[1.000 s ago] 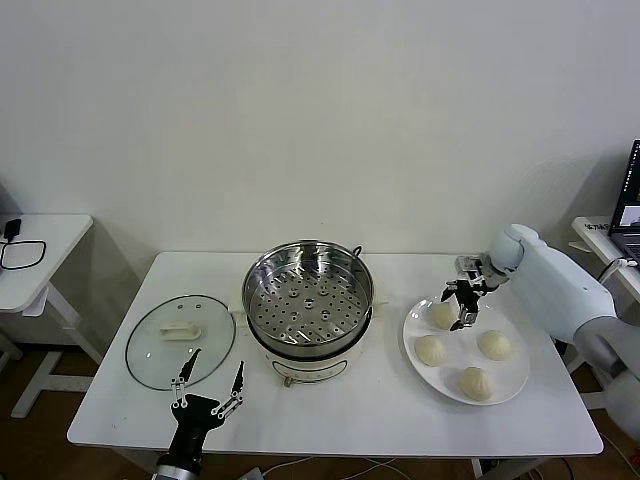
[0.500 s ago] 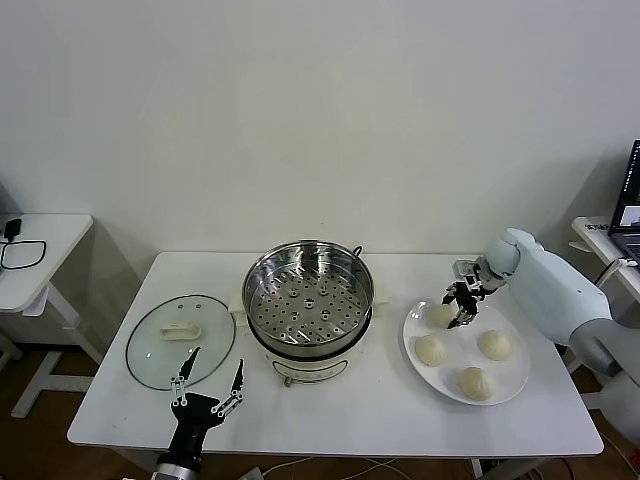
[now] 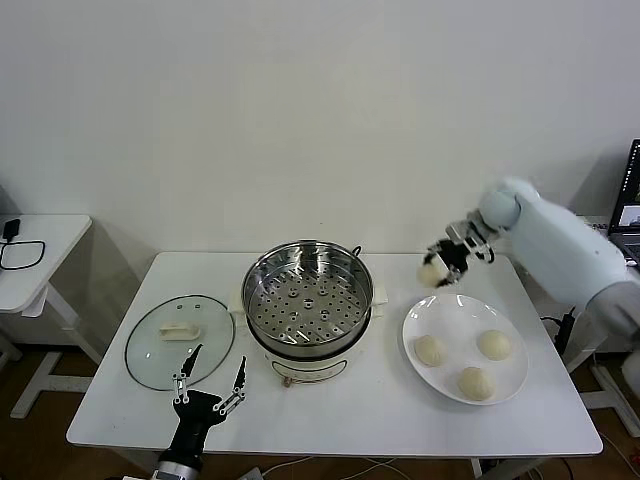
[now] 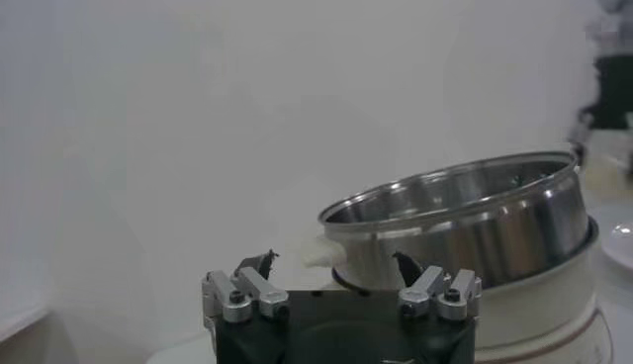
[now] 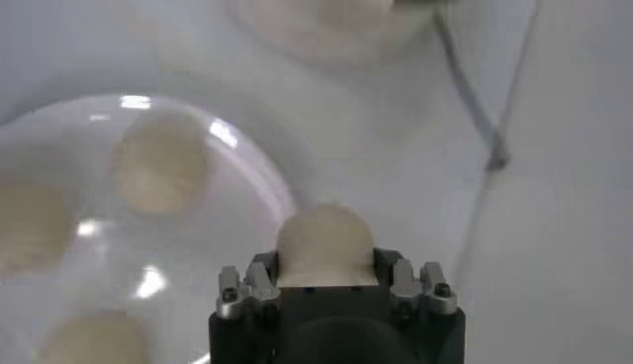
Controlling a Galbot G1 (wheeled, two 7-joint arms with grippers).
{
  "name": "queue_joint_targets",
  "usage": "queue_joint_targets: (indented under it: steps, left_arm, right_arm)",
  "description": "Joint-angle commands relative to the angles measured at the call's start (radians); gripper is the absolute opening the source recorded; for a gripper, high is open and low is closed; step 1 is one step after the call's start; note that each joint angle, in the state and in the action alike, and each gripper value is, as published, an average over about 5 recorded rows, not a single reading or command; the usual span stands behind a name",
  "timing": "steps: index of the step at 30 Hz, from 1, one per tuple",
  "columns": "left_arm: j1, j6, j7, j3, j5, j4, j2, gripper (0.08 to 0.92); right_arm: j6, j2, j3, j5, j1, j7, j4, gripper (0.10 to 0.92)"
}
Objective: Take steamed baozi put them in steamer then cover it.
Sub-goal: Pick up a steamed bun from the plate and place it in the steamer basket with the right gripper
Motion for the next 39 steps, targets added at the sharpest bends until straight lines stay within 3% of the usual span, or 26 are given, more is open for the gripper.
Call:
queue_joint_targets:
  steps: [1, 12, 27, 39]
  left_arm:
    - [0.002, -0.001, -0.001, 0.001, 0.000, -0.003, 0.001, 0.823]
    - [0.015, -0.005, -0.003, 0.001, 0.001, -0.015, -0.001, 0.823]
    - [0.018, -0.011, -0.007, -0.006, -0.001, -0.019, 0.002, 0.823]
    - [0.010, -0.014, -0.008, -0.009, -0.003, -0.009, 0.003, 0.823]
  right_arm:
    - [0.164, 0.049, -0.117, 0.052, 0.186, -0.027, 0.180, 0.653]
    - [0.287, 0.250, -0.144, -0.095, 0.168, -0.019, 0.227, 0.654]
    - [0.343, 0.476, -0.072, -0.364, 0.015, 0.032, -0.077, 0.668]
    - [0.359, 0.537, -0.033, -0.431, -0.041, 0.053, -0.198, 0.691]
